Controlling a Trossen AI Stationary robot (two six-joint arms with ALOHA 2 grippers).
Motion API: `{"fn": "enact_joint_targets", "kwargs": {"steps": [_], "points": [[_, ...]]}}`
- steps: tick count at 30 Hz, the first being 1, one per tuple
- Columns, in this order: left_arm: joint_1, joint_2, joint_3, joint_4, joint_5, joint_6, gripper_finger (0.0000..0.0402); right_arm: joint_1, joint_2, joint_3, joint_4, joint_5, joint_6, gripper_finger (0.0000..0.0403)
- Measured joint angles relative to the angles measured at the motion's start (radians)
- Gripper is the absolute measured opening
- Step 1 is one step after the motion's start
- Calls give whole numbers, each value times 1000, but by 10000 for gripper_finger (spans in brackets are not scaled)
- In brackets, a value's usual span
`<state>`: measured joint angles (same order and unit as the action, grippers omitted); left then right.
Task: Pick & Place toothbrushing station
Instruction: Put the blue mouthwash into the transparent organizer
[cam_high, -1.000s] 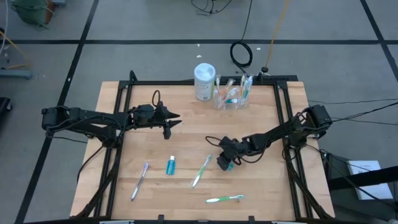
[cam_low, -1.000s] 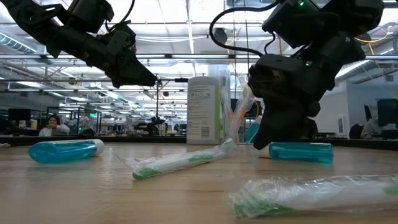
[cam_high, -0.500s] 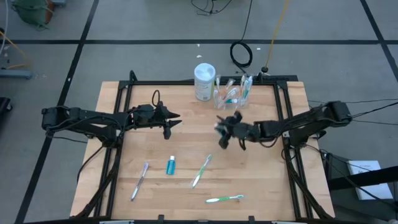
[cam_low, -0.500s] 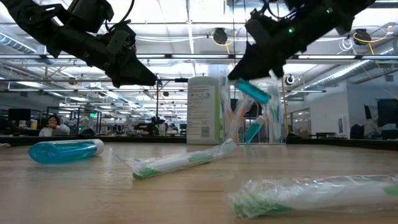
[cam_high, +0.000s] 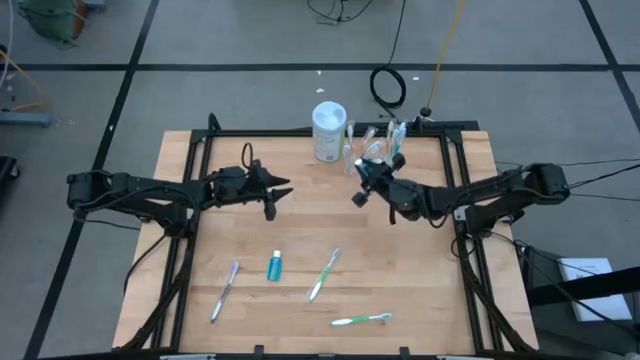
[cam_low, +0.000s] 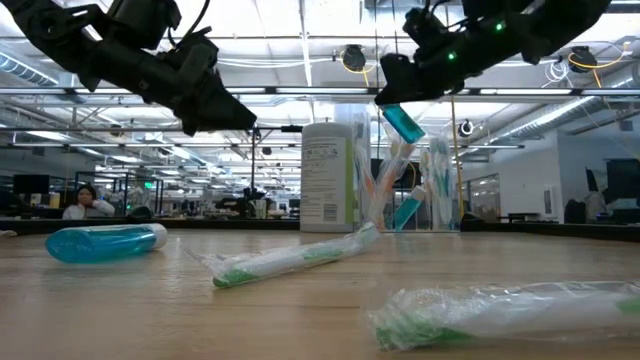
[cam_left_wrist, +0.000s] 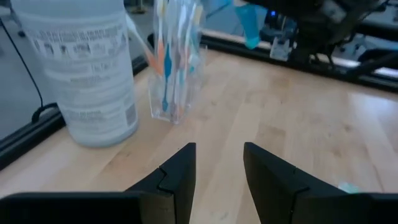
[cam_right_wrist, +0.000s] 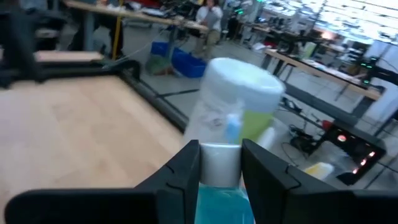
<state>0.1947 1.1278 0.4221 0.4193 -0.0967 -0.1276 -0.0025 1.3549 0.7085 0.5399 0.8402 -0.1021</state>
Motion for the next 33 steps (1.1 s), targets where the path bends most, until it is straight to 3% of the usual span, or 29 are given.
{"fn": "enact_joint_targets", "kwargs": {"steps": [8,15,20,26,33], "points": [[0,0,0,71,0,0,138,-51,-6,-84,96,0,9,95],[0,0,0,72,0,-3,138,-81,-7,-133,309,-3,-72,95],[0,0,0,72,0,-6,138,-114,-7,-154,327,-3,-64,95],[0,0,0,72,0,-6,138,-191,32,-178,374,-104,47,95],[0,0,0,73,-1,-7,138,-277,128,-178,420,-111,170,95]]}}
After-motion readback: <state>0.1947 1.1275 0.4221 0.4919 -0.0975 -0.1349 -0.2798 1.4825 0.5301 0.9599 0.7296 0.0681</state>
